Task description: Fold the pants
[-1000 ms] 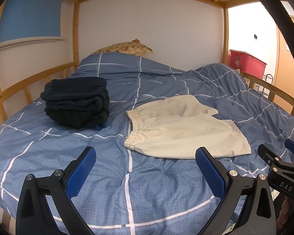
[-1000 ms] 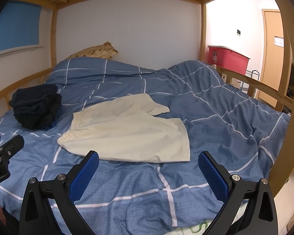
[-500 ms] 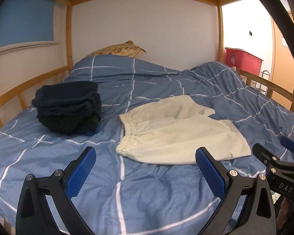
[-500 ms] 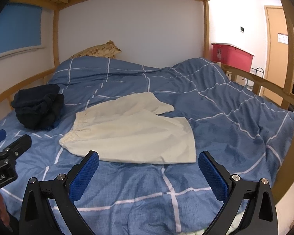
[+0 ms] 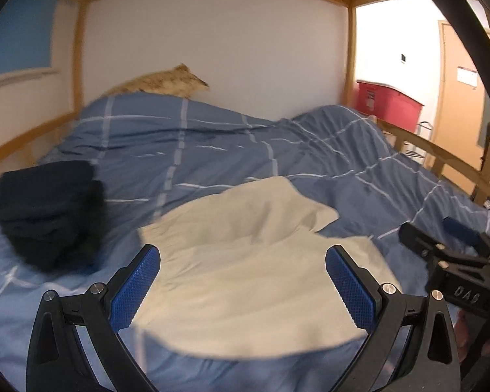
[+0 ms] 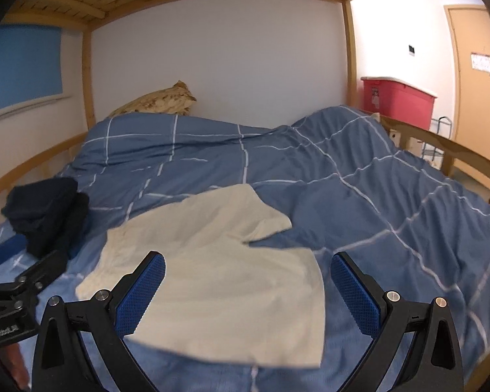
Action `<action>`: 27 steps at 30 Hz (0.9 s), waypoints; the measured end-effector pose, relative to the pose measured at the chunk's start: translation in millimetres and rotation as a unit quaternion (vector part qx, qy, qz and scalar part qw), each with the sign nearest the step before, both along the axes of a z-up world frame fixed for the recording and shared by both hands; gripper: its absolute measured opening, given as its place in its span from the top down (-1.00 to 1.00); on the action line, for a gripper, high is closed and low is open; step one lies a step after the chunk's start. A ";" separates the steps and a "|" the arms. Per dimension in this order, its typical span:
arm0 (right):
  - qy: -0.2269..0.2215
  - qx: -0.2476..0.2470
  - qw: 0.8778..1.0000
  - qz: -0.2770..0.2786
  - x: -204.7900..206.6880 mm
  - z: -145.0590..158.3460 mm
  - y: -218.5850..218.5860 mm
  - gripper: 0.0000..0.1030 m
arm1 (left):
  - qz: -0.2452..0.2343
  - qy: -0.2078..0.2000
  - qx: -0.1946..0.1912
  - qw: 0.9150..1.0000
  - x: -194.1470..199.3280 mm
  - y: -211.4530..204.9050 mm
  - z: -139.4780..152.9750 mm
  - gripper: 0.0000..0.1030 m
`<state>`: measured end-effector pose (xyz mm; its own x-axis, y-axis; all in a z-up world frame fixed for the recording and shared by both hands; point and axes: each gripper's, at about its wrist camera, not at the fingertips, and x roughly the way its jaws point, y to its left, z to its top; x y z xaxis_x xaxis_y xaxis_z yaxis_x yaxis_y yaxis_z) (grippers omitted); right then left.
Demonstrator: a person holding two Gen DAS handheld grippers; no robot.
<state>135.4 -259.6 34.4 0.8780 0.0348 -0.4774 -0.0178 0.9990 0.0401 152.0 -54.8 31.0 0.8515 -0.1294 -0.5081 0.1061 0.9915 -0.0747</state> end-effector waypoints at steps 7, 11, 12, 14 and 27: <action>0.021 0.001 1.000 -0.006 77.5 -9.8 -18.5 -0.98 | -0.025 0.007 0.026 0.999 83.2 -34.8 -3.0 -1.00; 0.034 -0.009 0.999 0.005 116.3 -23.8 -27.5 -0.98 | -0.039 0.030 0.044 0.998 125.7 -47.0 -15.8 -1.00; 0.040 -0.006 0.999 0.008 126.4 -27.4 -30.8 -0.96 | -0.040 0.033 0.051 0.997 133.8 -50.1 -18.6 -1.00; 0.059 0.016 0.998 0.013 150.3 -36.6 -40.7 -0.90 | -0.050 0.057 0.068 0.995 161.0 -60.2 -29.0 -1.00; 0.226 0.173 0.958 -0.024 271.9 -103.4 -97.3 -0.15 | -0.070 0.147 0.079 0.984 253.8 -104.6 -67.0 -1.00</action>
